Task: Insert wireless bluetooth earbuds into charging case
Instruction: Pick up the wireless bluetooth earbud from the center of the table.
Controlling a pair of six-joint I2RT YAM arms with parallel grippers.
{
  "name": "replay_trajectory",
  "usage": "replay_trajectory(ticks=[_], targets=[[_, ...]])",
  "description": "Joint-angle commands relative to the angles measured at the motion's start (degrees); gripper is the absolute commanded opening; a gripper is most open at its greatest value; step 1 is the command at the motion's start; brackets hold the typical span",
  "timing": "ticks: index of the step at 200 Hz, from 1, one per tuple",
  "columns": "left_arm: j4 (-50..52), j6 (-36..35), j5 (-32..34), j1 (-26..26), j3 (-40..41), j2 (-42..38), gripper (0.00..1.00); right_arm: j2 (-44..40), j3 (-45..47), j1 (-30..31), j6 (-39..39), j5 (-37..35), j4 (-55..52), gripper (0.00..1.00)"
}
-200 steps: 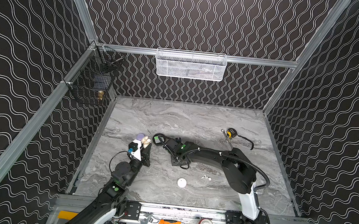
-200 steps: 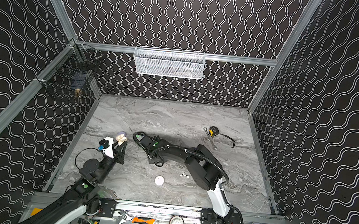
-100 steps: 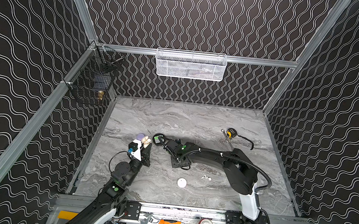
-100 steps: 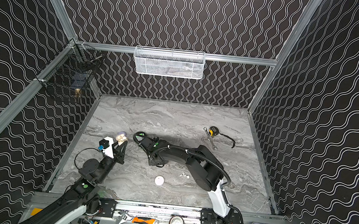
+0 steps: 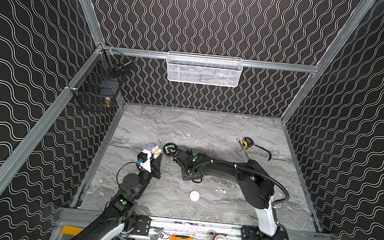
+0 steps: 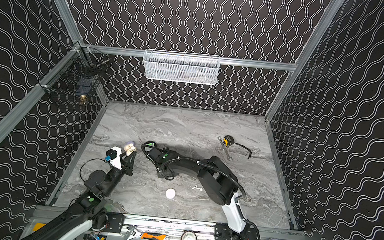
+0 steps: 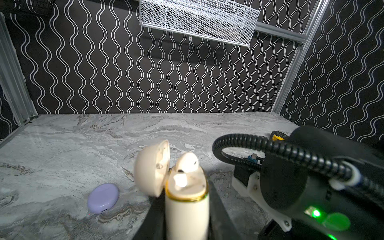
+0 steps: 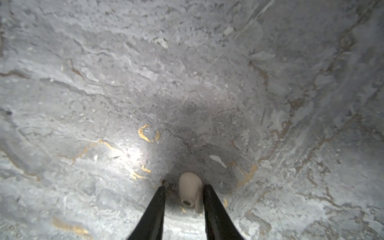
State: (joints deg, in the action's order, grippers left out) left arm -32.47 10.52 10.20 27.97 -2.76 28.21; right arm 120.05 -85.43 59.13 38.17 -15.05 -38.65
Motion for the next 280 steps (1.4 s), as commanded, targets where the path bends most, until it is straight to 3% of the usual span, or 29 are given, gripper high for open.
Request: replay_trajectory(ticks=[1,81,181,280], targets=[[-1.2,-0.4,-0.3,-0.1,-0.6,-0.3,0.00,1.0,-0.5,-0.1,0.4,-1.4,-1.9,0.35],[-1.6,-0.7,-1.1,-0.1,-0.6,-0.1,0.00,1.0,0.9,-0.2,0.5,-2.0,-1.5,0.25],[-1.8,-0.9,-1.5,-0.1,-0.4,-0.5,0.00,1.8,1.0,-0.4,0.4,-2.5,-1.5,0.27],[-1.7,-0.9,-1.8,-0.1,-0.5,-0.6,0.00,-0.1,2.4,-0.3,1.0,-2.4,-1.2,0.21]])
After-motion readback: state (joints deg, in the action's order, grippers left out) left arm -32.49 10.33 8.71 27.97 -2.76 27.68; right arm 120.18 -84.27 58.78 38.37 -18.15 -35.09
